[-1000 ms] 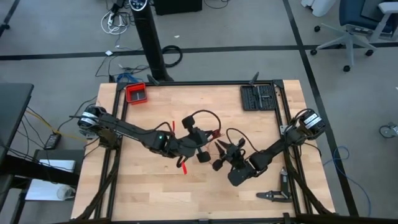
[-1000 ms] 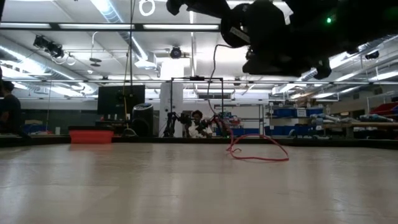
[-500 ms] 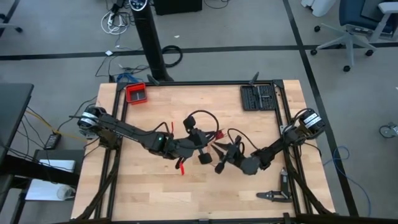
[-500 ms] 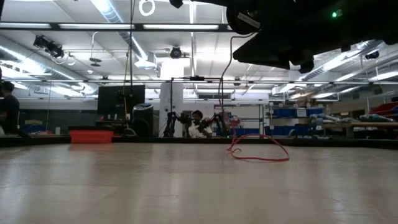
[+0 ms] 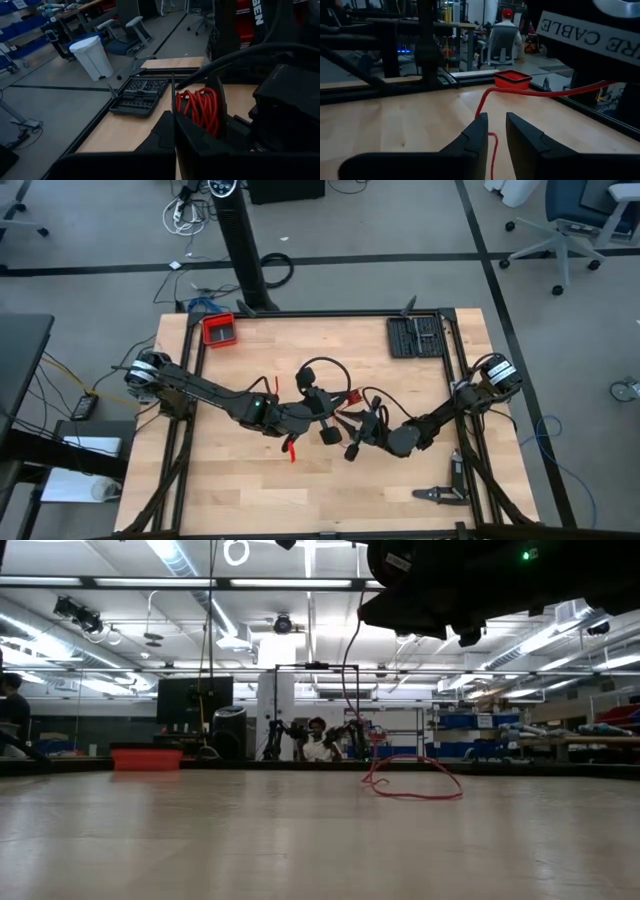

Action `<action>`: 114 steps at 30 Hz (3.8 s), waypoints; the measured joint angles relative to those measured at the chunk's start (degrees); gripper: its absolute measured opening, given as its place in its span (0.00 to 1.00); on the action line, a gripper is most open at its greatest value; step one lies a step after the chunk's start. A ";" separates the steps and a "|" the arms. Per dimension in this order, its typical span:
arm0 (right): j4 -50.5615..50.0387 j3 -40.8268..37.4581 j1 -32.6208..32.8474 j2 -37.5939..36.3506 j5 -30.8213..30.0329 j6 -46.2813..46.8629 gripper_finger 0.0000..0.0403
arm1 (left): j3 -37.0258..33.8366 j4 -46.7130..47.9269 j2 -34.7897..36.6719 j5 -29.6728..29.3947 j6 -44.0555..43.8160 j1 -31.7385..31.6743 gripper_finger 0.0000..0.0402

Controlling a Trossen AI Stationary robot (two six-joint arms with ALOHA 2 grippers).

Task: Coil cords
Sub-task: Coil the red wire onto the spool

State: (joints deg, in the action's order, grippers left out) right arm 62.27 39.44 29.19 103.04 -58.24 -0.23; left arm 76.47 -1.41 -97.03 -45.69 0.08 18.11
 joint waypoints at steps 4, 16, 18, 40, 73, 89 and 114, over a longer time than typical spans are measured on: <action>-1.16 0.00 1.12 0.00 -0.13 -0.37 0.16 | 0.00 0.02 0.00 0.02 0.96 0.07 0.00; -8.32 0.00 2.69 -0.02 -4.26 -0.94 0.16 | 0.00 1.38 0.00 0.07 0.98 0.39 0.00; -9.98 0.00 2.71 -0.02 -6.23 -0.90 0.16 | 0.00 1.38 0.00 0.04 0.98 0.39 0.00; -8.08 -0.02 4.03 -0.02 4.94 -3.29 0.16 | 0.00 0.71 0.00 0.14 1.09 0.39 0.00; -8.41 -0.02 7.40 -0.07 -16.74 10.78 0.16 | 0.00 0.85 -0.04 0.28 1.00 0.42 0.00; -8.39 -0.02 6.10 -0.07 -13.06 10.16 0.02 | 0.00 0.92 -0.04 0.26 1.09 0.41 0.00; -11.81 8.28 -0.80 -0.09 -12.16 -3.17 0.00 | 0.00 -0.93 -0.04 0.33 -0.29 0.66 0.00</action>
State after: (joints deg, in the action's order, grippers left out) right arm 50.46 47.72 28.39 102.96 -70.40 -3.40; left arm 76.47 -2.34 -97.08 -45.36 -0.21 18.76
